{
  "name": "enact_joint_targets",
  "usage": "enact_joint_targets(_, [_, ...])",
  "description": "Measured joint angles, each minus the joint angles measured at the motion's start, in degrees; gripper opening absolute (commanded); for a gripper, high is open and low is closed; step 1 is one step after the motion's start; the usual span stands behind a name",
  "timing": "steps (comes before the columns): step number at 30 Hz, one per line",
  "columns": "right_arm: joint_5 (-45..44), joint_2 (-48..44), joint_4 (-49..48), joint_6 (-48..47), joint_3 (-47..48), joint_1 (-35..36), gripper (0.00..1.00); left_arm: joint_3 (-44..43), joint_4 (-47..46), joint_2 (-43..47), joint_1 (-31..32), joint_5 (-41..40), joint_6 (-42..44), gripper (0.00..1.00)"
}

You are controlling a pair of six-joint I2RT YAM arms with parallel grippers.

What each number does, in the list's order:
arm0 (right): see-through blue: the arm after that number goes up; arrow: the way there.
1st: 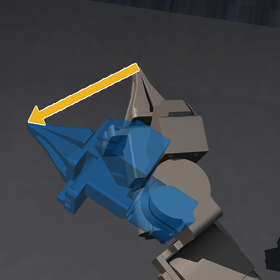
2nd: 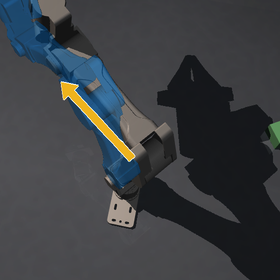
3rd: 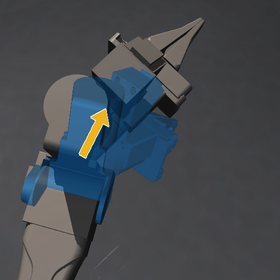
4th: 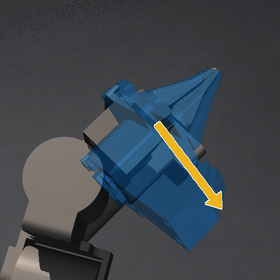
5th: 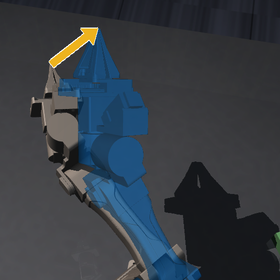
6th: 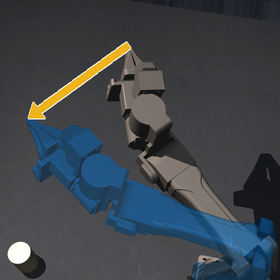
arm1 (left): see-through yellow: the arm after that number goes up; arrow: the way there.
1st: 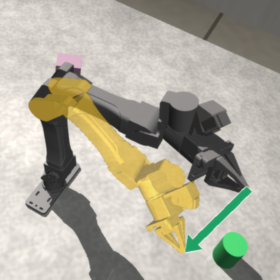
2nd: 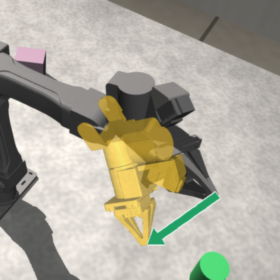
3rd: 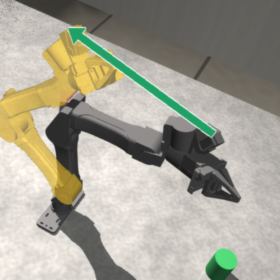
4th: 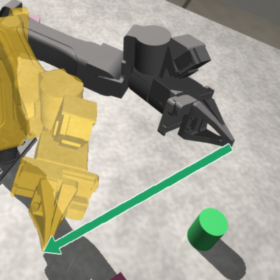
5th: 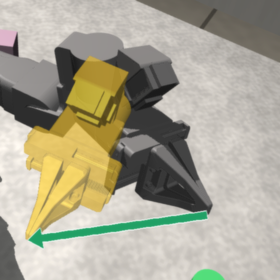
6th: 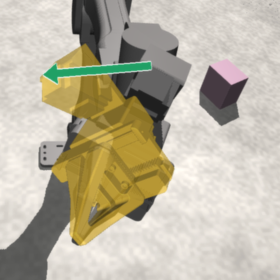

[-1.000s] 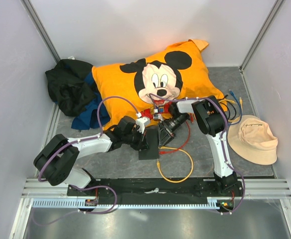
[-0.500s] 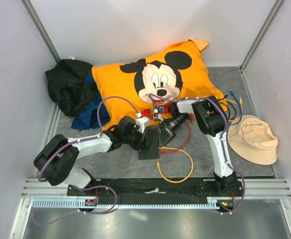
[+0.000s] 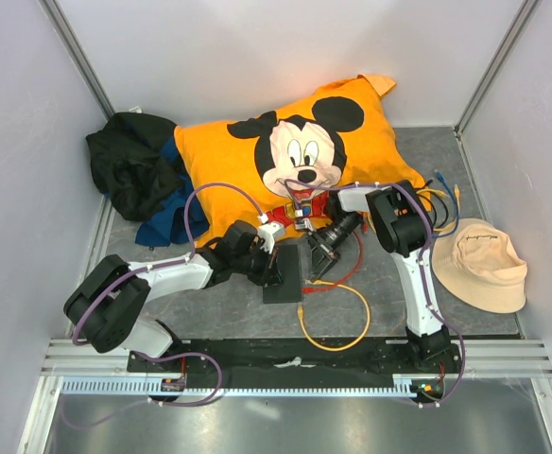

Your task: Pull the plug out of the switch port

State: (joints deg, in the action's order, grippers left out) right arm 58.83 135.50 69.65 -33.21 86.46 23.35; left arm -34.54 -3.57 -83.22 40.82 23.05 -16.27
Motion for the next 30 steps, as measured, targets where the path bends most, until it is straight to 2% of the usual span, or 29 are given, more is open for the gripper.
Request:
enact_joint_targets(10, [-3.7,0.5,5.1,-3.5,1.3,-1.6,0.02,0.0,0.0,0.0,0.0,0.0,-0.2,0.02])
enact_joint_targets(16, [-7.7,-0.4,4.8,-4.7,7.0,-3.9,0.03,0.1,-0.1,0.0,0.0,0.0,-0.2,0.02])
enact_joint_targets(23, [-14.1,-6.6,-0.5,-5.0,15.8,-4.7,0.02,0.5,-0.8,0.3,0.0,0.0,-0.2,0.02])
enact_joint_targets(30, [-11.9,-16.7,-4.3,-2.4,21.3,-6.1,0.01,0.9,-1.3,0.5,0.0,0.0,-0.2,0.02])
